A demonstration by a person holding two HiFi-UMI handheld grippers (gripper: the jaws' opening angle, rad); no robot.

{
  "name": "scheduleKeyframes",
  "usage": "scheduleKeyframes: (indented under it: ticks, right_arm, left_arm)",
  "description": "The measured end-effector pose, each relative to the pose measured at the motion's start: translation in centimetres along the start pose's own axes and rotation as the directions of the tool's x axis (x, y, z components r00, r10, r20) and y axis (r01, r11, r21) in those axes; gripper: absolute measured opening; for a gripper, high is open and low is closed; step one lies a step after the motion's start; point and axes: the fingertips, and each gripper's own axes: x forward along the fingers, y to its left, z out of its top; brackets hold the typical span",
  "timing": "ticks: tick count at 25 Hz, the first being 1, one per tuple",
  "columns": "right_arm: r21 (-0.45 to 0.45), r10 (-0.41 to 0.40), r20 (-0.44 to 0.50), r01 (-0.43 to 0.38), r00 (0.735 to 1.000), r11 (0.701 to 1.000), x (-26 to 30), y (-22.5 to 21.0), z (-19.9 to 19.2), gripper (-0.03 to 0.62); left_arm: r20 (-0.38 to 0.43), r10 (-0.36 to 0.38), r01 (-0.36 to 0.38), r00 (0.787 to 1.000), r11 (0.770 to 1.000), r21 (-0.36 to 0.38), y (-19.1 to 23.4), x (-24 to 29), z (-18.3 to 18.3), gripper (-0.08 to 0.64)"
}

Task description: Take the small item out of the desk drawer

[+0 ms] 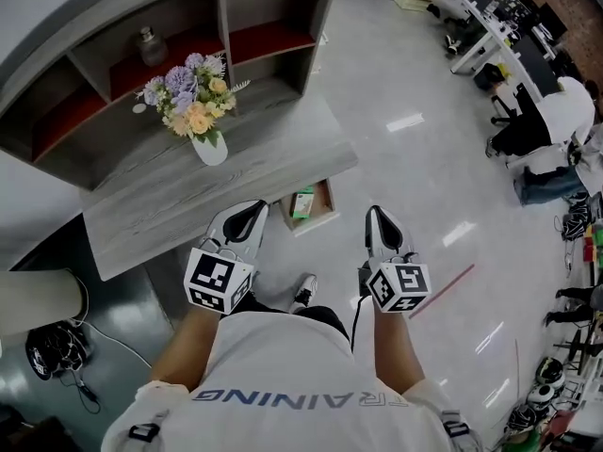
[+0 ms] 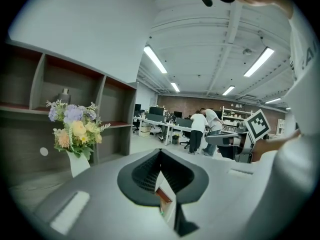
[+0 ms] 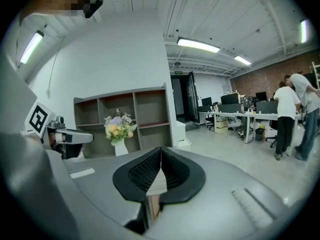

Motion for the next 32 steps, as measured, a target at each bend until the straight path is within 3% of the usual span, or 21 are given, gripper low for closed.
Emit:
scheduleKeyframes:
  ticks: [7,13,19,24,32]
  right_arm:
    - [-0.022,0.042,0.008,-0.042,0.999,0.999,0.7,-2.2,0.9,0.12]
    - [0.0,0.09,-0.027,-0.09,0.996,0.996,2.0,-1.6,0.2,0.315]
    - [0.039,0.114,-0.083,-0.111,0.99,0.993,2.6,-1.5,-1.6,0.36]
    - [0.165,0.134,-0.2,-0.102,0.971,0.981,4.9,-1.4,-7.2,0.359]
    - [0.253,0.144,-0.401,-0.042,0.905,0.967,10.3,-1.0,-20.1,0.351]
  left_arm:
    - [-0.003,0.023,-0.023,1.0,1.0,0.008,-1.4,1.6,0.8,0.0]
    - [-0.012,0.025,-0.024,1.0,1.0,0.011,-1.9,2.4,0.8,0.0]
    - [-0.044,0.029,-0.029,0.999,1.0,0.006,-2.0,2.3,-0.1,0.0]
    - [-0.08,0.058,-0.059,0.995,0.998,-0.005,-1.2,1.8,-1.6,0.0]
    - [-0.151,0.068,-0.074,0.986,0.997,-0.038,0.4,3.1,-7.6,0.0]
